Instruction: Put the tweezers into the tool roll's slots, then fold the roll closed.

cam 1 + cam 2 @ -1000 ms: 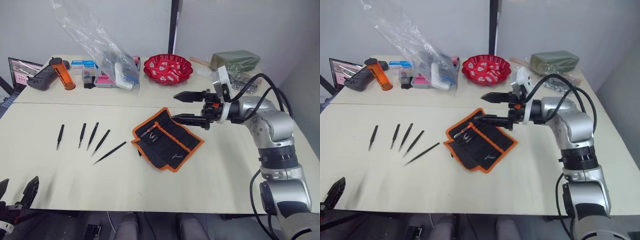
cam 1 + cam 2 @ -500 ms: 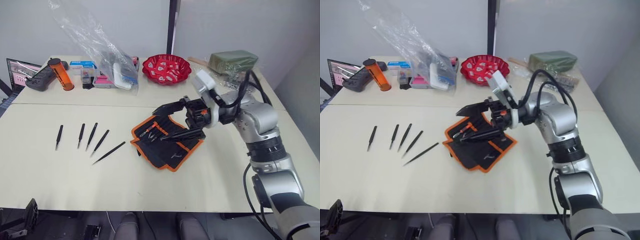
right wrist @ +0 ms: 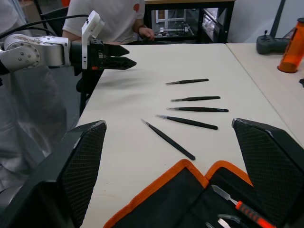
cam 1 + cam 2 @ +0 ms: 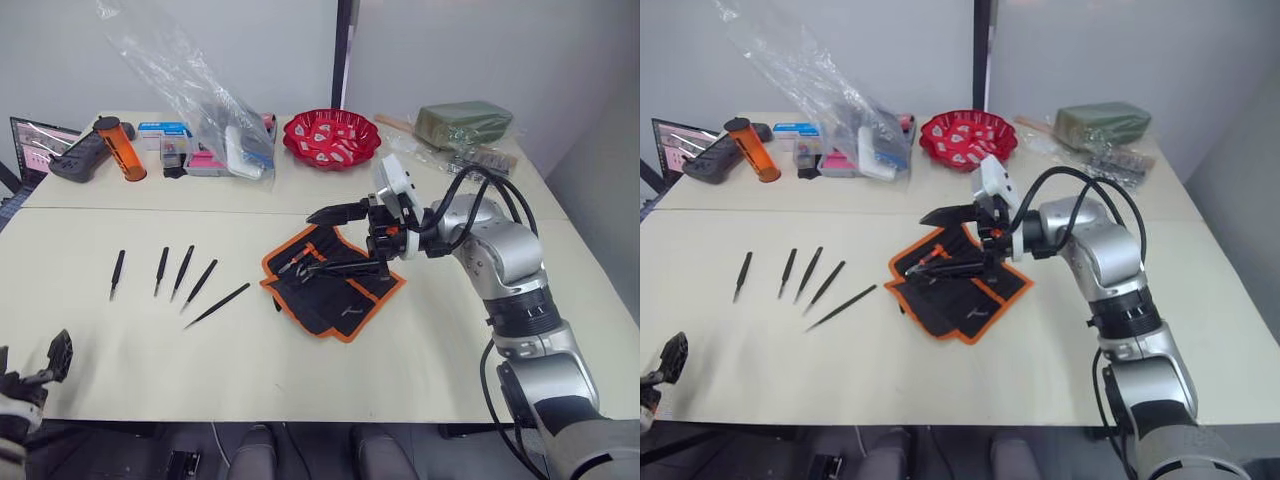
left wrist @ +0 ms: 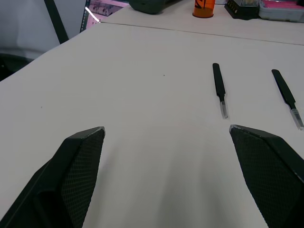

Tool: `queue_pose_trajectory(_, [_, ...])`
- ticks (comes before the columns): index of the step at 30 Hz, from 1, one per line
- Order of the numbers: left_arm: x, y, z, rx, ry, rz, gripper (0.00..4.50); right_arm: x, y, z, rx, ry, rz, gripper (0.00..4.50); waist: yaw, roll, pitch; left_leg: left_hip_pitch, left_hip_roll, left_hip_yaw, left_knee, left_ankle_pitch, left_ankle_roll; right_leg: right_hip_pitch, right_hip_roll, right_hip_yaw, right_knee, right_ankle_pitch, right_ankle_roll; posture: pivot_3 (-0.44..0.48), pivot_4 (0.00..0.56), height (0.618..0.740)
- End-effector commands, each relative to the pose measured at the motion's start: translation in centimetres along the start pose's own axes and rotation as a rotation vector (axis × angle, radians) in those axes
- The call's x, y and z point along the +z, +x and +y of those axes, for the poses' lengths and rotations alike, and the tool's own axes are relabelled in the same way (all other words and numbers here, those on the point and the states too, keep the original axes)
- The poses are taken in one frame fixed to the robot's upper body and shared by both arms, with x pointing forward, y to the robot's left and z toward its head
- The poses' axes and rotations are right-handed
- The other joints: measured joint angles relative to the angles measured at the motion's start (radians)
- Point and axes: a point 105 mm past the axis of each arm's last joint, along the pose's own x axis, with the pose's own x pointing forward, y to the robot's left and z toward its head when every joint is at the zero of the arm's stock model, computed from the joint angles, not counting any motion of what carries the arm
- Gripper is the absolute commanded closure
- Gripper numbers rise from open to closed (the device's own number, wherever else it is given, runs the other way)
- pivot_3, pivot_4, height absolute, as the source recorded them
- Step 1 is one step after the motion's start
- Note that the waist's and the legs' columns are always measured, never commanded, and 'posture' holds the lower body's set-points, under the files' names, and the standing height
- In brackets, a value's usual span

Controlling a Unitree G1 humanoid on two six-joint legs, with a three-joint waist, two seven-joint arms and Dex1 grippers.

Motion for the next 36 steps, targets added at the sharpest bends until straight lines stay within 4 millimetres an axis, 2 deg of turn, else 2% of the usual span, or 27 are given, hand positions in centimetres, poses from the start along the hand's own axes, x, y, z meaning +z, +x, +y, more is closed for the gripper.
queue_pose_trajectory(1, [0.3, 3.6, -0.4, -0.035, 0.01, 0.016, 0.03, 1.5, -0.2, 0.5, -0.024, -0.052, -0.044, 0.0, 0.004, 0.0, 0.0, 0.001, 0.0, 0.0, 0.0, 0.0, 0.0, 0.0, 0.001, 0.0, 0.001, 0.0, 0.0, 0.0, 0.15, 0.74])
queue_pose_trajectory(3, [0.1, 5.5, -1.0, -0.052, 0.023, 0.036, 0.03, 1.5, -0.2, 0.8, -0.031, -0.054, -0.047, 0.0, 0.014, 0.0, 0.0, 0.001, 0.0, -0.002, -0.001, 0.0, 0.0, 0.0, 0.002, -0.001, 0.004, 0.0, 0.0, 0.0, 0.15, 0.74])
queue_pose_trajectory(10, [-0.2, 9.1, -3.2, -0.061, 0.047, 0.026, 0.03, 1.4, -0.4, 1.0, -0.067, -0.055, -0.04, 0.0, 0.012, 0.0, 0.0, 0.001, 0.0, -0.001, 0.0, 0.001, -0.001, -0.001, 0.001, 0.0, 0.007, 0.0, 0.0, 0.0, 0.15, 0.74])
queue_pose_trajectory(14, [-0.4, 10.3, -4.9, -0.077, 0.045, 0.02, 0.03, 1.5, -0.3, 1.1, -0.076, -0.06, -0.037, 0.0, 0.016, -0.001, 0.0, 0.001, 0.0, -0.002, 0.0, 0.001, -0.001, -0.001, 0.001, -0.001, 0.007, 0.0, 0.0, 0.0, 0.15, 0.74])
queue_pose_trajectory(17, [-1.7, 10.8, -4.8, -0.045, 0.066, 0.074, 0.03, 1.6, -0.1, 1.2, -0.083, -0.088, -0.029, 0.0, 0.015, -0.001, 0.0, 0.001, 0.0, -0.002, 0.0, 0.001, -0.001, -0.001, 0.001, -0.001, 0.008, 0.0, 0.0, 0.0, 0.15, 0.74])
queue_pose_trajectory(23, [-2.6, 11.1, -6.5, -0.074, 0.06, 0.103, 1.88, 1.7, 0.2, 1.4, -0.071, -0.093, -0.027, 0.0, 0.022, -0.001, 0.0, 0.005, 0.0, -0.002, 0.0, 0.001, -0.001, 0.002, 0.001, 0.0, 0.009, 0.0, 0.0, 0.0, 0.15, 0.74])
queue_pose_trajectory(27, [-2.8, 10.9, -6.2, -0.039, 0.031, 0.121, 3.2, 1.8, 0.4, 1.6, -0.064, -0.097, -0.028, 0.0, 0.022, 0.0, 0.0, 0.006, 0.0, -0.002, 0.0, 0.001, -0.001, 0.002, 0.001, 0.0, 0.01, 0.0, 0.0, 0.0, 0.15, 0.74])
queue_pose_trajectory(31, [-1.8, 11.0, -6.2, 0.012, -0.021, 0.111, 4.48, 1.9, 1.0, 2.0, -0.041, -0.107, -0.025, 0.0, 0.022, -0.001, 0.0, 0.006, 0.0, -0.002, 0.0, 0.001, -0.001, 0.002, 0.001, 0.0, 0.01, 0.0, 0.0, 0.0, 0.15, 0.74])
queue_pose_trajectory(36, [0.5, 10.8, -6.4, 0.026, -0.052, 0.051, 4.48, 1.9, 1.3, 2.3, -0.026, -0.101, -0.025, 0.0, 0.023, -0.001, 0.0, 0.005, 0.0, -0.002, 0.0, 0.001, -0.001, 0.002, 0.001, 0.0, 0.01, 0.0, 0.0, 0.0, 0.15, 0.74])
